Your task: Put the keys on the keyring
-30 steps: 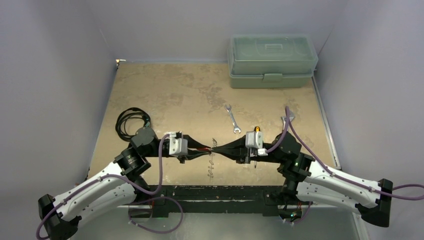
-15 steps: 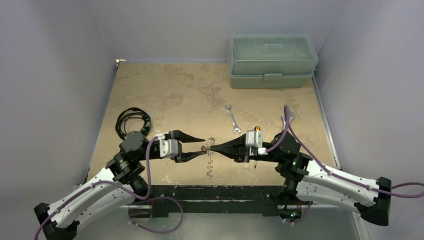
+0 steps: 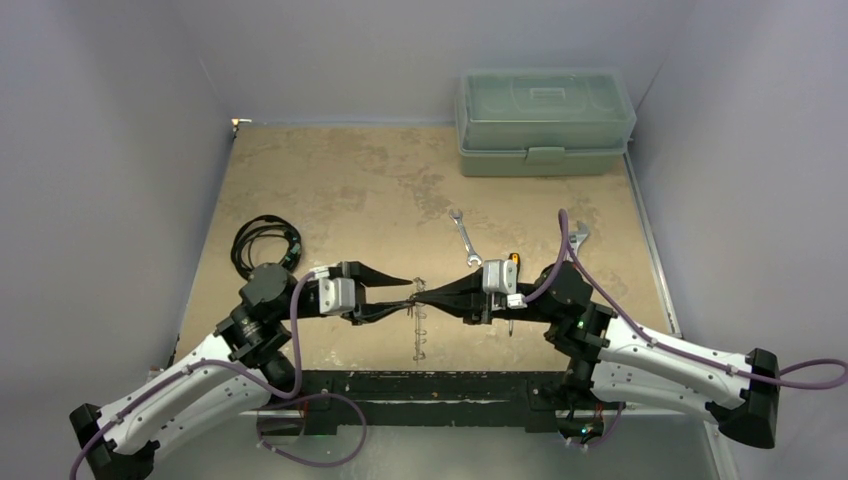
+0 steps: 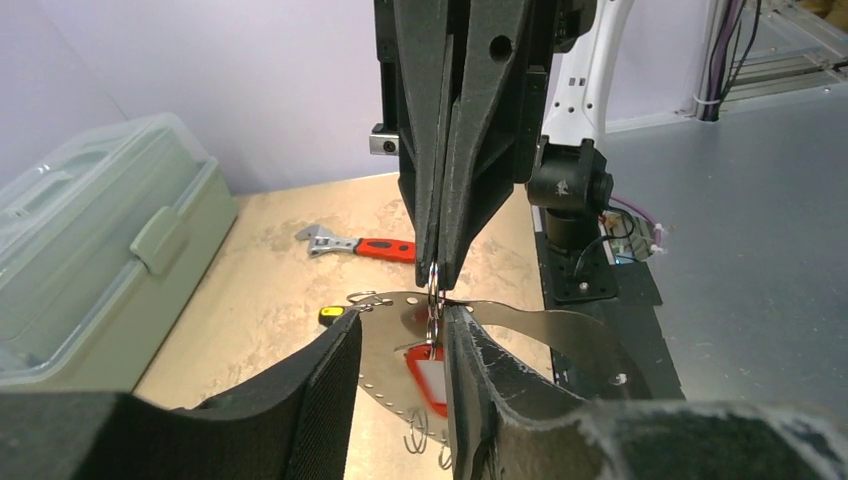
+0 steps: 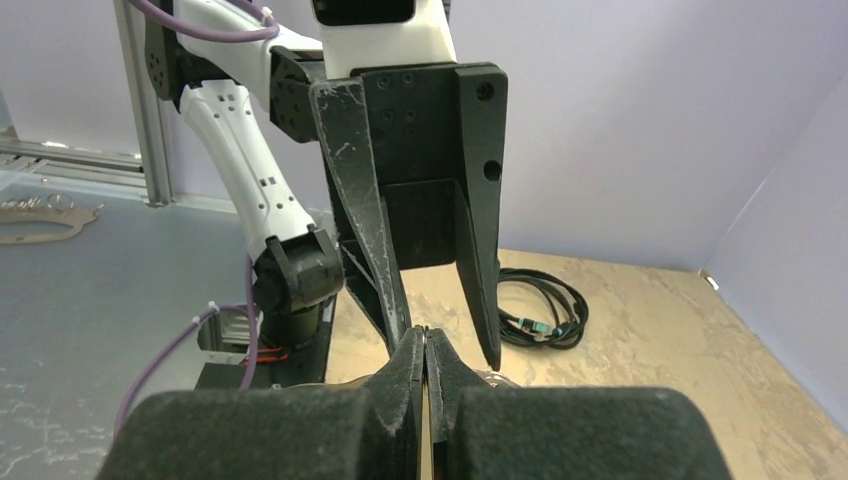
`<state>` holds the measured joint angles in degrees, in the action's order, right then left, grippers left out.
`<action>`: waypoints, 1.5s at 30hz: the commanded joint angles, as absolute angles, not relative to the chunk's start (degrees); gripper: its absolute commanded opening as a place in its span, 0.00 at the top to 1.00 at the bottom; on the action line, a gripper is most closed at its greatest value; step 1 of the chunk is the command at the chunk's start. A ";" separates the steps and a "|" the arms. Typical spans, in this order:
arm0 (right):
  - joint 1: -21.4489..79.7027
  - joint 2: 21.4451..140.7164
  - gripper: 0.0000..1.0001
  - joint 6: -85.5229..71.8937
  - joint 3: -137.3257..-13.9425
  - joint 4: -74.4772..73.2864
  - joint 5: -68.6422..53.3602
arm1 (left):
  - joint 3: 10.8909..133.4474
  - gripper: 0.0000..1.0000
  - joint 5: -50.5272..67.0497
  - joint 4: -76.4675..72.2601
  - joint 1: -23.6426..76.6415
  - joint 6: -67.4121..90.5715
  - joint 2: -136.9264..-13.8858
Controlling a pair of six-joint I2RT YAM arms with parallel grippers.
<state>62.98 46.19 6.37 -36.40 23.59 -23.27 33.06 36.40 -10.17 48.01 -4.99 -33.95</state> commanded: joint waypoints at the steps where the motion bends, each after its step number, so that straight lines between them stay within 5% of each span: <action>1: 63.19 46.05 1.00 5.71 -38.40 28.12 -23.95 | 33.50 0.67 38.48 -11.77 47.55 -3.67 -34.53; 6: 63.19 46.39 1.00 5.71 -38.41 28.45 -24.17 | 33.48 0.74 38.82 -11.76 47.46 -3.60 -34.67; 13: 63.19 46.93 1.00 5.71 -38.42 28.89 -24.76 | 33.74 1.00 39.09 -11.66 47.38 -3.73 -35.04; 23: 63.19 46.03 0.99 6.05 -38.18 26.12 -22.87 | 33.94 1.00 35.43 -8.27 47.20 -7.33 -33.56; 28: 63.19 43.99 0.65 8.55 -40.43 17.65 -19.09 | 35.35 1.00 32.48 -3.41 47.20 -10.12 -35.21; 34: 63.19 44.16 0.39 14.60 -47.54 1.19 -13.50 | 37.15 1.00 31.64 -0.10 47.22 -11.74 -38.36; 45: 63.20 53.99 0.42 22.45 -61.54 -25.44 -11.66 | 37.75 1.00 31.01 2.67 47.20 -12.15 -40.22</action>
<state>63.00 52.53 19.20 -58.13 -14.66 -11.64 34.68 31.27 3.51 47.62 -11.16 -40.01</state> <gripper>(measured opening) 0.592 0.012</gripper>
